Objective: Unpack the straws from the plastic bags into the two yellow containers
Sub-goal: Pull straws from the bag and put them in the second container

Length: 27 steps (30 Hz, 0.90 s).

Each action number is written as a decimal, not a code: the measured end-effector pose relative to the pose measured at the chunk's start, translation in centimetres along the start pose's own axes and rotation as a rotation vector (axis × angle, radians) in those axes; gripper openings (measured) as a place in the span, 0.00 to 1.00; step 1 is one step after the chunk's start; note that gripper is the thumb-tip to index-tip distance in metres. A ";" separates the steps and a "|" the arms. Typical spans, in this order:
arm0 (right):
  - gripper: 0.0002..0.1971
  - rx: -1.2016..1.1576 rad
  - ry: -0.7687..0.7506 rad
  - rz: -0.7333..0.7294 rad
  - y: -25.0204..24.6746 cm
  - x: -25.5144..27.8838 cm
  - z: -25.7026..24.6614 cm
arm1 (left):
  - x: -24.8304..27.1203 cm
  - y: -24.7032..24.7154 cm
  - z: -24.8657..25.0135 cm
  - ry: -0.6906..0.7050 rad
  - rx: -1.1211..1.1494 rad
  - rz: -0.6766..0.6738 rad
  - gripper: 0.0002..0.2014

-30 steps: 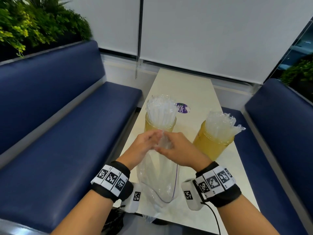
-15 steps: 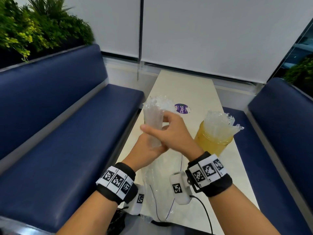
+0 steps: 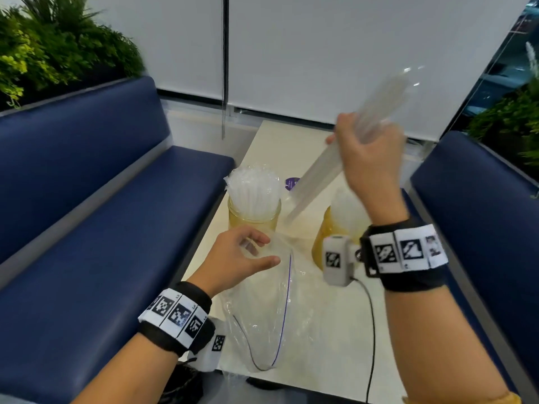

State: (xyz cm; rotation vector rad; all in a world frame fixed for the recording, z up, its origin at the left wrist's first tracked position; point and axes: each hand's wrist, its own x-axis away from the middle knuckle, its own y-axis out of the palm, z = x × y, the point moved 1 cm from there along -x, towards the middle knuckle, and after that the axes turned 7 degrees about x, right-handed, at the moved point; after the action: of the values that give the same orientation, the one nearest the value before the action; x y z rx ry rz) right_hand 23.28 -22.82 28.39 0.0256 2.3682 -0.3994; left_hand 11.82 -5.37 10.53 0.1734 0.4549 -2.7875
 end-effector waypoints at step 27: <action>0.31 0.652 0.270 -0.014 -0.4 -0.3 19.8 | -0.4 -0.4 -0.3 -0.044 0.022 -0.027 0.13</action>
State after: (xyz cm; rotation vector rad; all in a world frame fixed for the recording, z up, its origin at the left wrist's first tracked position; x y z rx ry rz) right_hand 36.57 -28.92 15.06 0.3855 2.3898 -1.2217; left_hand 12.10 -4.79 10.38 0.1119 0.4197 -2.8177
